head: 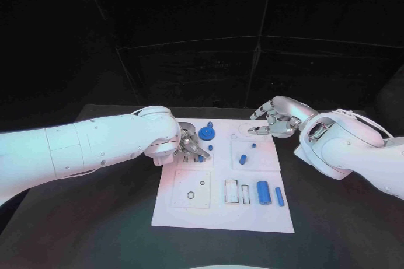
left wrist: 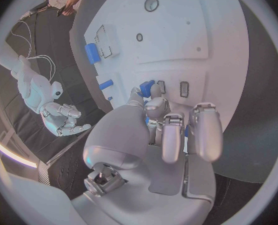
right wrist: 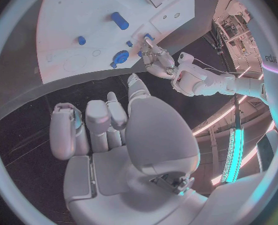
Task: Assemble the parts on the task board
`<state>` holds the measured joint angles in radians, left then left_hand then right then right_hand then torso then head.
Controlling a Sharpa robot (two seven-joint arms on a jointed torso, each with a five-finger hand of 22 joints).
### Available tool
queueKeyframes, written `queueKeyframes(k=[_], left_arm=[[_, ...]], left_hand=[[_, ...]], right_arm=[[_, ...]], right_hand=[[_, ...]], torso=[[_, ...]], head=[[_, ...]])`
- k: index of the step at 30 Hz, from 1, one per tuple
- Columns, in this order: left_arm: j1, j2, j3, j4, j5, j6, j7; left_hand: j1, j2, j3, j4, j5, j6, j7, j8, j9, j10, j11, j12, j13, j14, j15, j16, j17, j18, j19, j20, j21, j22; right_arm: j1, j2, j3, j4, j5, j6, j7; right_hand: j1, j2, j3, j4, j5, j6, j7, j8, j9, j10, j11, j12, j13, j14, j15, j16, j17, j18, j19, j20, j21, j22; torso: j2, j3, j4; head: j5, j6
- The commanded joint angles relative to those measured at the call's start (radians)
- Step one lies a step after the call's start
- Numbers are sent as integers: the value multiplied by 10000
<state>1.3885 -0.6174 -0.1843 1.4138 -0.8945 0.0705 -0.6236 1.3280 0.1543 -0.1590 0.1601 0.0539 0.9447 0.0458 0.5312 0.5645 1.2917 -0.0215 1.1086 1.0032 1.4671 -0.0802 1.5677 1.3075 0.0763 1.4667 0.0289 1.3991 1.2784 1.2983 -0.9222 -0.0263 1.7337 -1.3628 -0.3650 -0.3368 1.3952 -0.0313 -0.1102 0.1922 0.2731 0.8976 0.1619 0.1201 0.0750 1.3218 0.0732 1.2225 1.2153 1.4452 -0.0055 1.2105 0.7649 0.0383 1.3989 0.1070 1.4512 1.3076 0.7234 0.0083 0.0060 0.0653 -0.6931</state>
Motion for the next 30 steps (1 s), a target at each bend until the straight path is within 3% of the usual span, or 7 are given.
queueKeyframes(k=[1, 8, 12, 13, 15, 18, 30], left_arm=[[2, -3, -5, 13, 123, 111, 23], [0, -75, -5, 127, 241, 107, 70], [0, -155, -5, 213, 271, 71, 96], [0, -181, -5, 236, 276, 43, 104], [-1, -236, -5, 282, 281, -33, 118], [-1, -364, -3, 388, 286, -241, 131], [5, -872, -5, 931, 162, -1310, 295]], left_hand=[[379, 131, 350, -218, -18, -105, -40, 3, 13, -20, -84, -22, -17, 1037, -108, 31, 2632, -193, 160, -108, 39, 12], [1363, 53, 1977, -1112, 837, -387, 6, -233, -38, -236, -65, -326, -186, 1037, -138, 31, 2632, -190, 132, -169, 11, -8], [301, -972, 4664, -1200, 962, -324, 232, -211, 80, -146, 65, -451, -293, 1037, -162, 31, 2632, -188, 124, -60, 11, 31], [-275, -1595, 6239, -1372, 941, -331, 79, -123, 213, -100, -5, -446, -309, 1037, -57, 31, 2632, -200, 120, -13, 4, 41], [-275, -1595, 6239, -1372, 941, -331, 79, -123, 213, -100, -5, -446, -309, 1037, -57, 31, 2632, -200, 120, -13, 4, 41], [-1446, -2284, 8330, -1658, 847, -390, 109, 198, 603, 5, -21, -387, -302, 1037, -16, 31, 2632, -186, 119, -34, -19, 52], [-1694, -2413, 8781, -1886, 826, -421, 86, 335, 767, 64, -9, -323, -250, 1037, -45, 31, 2632, -183, 131, -55, -13, 82]], right_arm=[[21, 10, 6, 3, -52, 66, -2], [21, 29, 6, -12, -52, 77, 4], [21, 42, 6, -30, -52, 78, 11], [21, 44, 6, -36, -51, 77, 13], [20, 47, 6, -51, -48, 76, 16], [20, 59, 6, -84, -13, 75, 22], [20, 60, 6, -200, 52, 28, 54]], right_hand=[[100, 42, -59, -5, 76, 10, -18, 38, -3, -79, -17, -62, -5, -49, -12, -25, -7, 176, -90, -4, -50, 355], [154, 58, -97, 21, 167, 16, -23, 64, -3, -77, -22, -61, -11, -43, -17, -50, -19, 178, -90, -9, -61, 348], [154, 58, -97, 21, 167, 16, -23, 64, -3, -77, -22, -61, -11, -43, -17, -50, -19, 178, -90, -9, -61, 348], [156, 60, -102, 25, 177, 16, -24, 67, -3, -74, -22, -56, -8, -42, -18, -52, -20, 177, -87, -9, -60, 351], [156, 60, -102, 25, 178, 16, -24, 67, -3, -74, -22, -56, -8, -42, -18, -52, -20, 177, -87, -9, -60, 351], [155, 61, -107, 30, 185, 16, -24, 69, -3, -75, -22, -57, -10, -41, -18, -52, -18, 179, -94, -10, -65, 341], [114, 81, -179, 123, 219, 11, -24, 90, -5, -75, -23, -61, -23, -33, -19, -78, -36, 181, -97, -13, -78, 329]], torso=[[2, -1, 4], [0, -5, 5], [-5, -4, 8], [-6, 1, 8], [-5, 2, 9], [-1, 3, 15], [-9, 18, 19]], head=[[-2, -16], [-3, -20], [-8, -31], [-4, -33], [-2, -33], [13, -28], [44, -77]])
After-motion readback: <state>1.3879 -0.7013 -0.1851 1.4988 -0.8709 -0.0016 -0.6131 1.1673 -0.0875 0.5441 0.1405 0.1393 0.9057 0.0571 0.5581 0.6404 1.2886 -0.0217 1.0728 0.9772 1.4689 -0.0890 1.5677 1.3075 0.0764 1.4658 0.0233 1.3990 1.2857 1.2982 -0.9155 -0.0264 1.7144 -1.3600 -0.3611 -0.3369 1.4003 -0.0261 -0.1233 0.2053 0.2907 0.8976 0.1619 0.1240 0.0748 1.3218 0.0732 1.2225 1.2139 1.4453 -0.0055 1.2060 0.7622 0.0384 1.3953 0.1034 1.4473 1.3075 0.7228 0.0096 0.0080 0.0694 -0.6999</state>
